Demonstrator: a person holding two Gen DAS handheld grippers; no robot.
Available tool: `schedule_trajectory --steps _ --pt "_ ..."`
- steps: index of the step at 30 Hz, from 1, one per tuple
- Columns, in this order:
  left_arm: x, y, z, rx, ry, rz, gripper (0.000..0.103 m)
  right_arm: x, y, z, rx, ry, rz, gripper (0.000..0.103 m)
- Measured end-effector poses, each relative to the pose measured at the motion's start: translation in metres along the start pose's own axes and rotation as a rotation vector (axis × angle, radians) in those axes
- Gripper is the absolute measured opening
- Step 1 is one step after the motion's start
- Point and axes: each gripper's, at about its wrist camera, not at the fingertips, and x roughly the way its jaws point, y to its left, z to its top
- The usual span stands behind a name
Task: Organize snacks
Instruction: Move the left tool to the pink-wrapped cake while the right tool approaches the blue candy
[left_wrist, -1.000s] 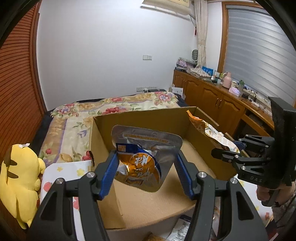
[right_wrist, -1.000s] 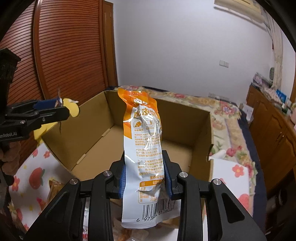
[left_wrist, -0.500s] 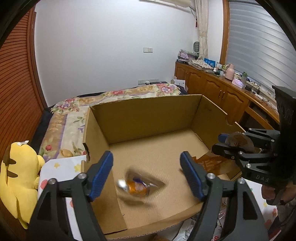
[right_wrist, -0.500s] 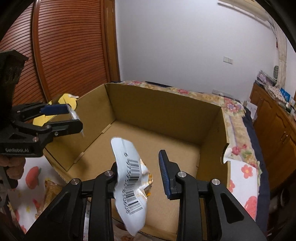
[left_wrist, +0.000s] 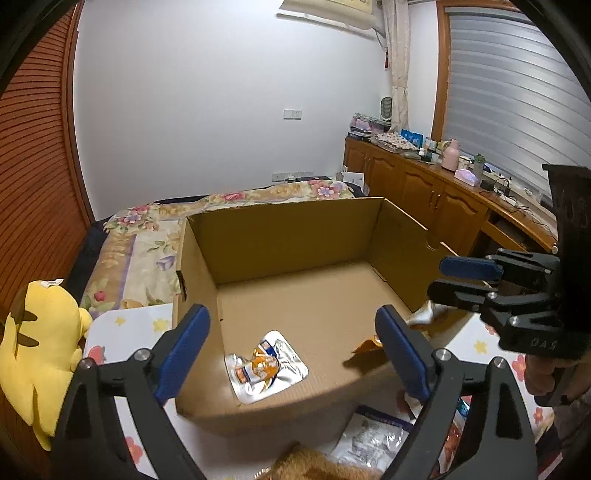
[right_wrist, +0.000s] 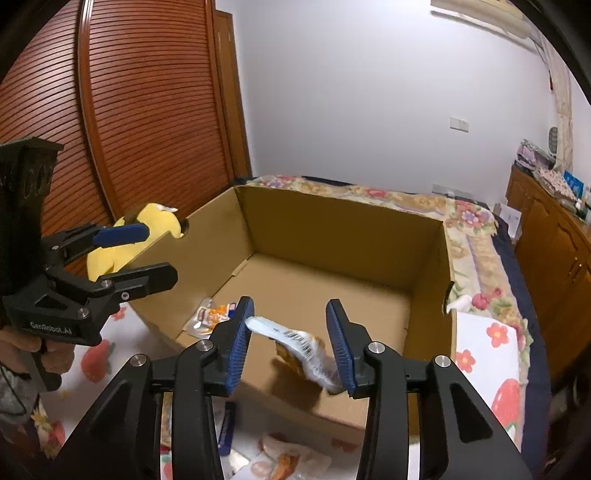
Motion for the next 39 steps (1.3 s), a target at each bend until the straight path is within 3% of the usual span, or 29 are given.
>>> schedule_trajectory --steps 9,18,29,39 --pt "-0.032 -0.006 -0.023 0.006 -0.015 0.000 0.093 -0.038 0.010 -0.007 0.018 -0.038 0.010 0.050" --pt "-0.048 -0.008 -0.064 0.009 0.007 0.008 0.093 -0.069 0.023 -0.044 0.040 -0.037 0.016 0.053" --pt "-0.044 -0.007 -0.110 -0.036 0.063 0.006 0.093 -0.058 0.033 -0.108 0.060 0.044 -0.022 0.055" --pt "-0.038 -0.008 -0.146 -0.038 0.145 -0.026 0.094 -0.048 0.013 -0.149 0.103 0.110 -0.059 0.055"
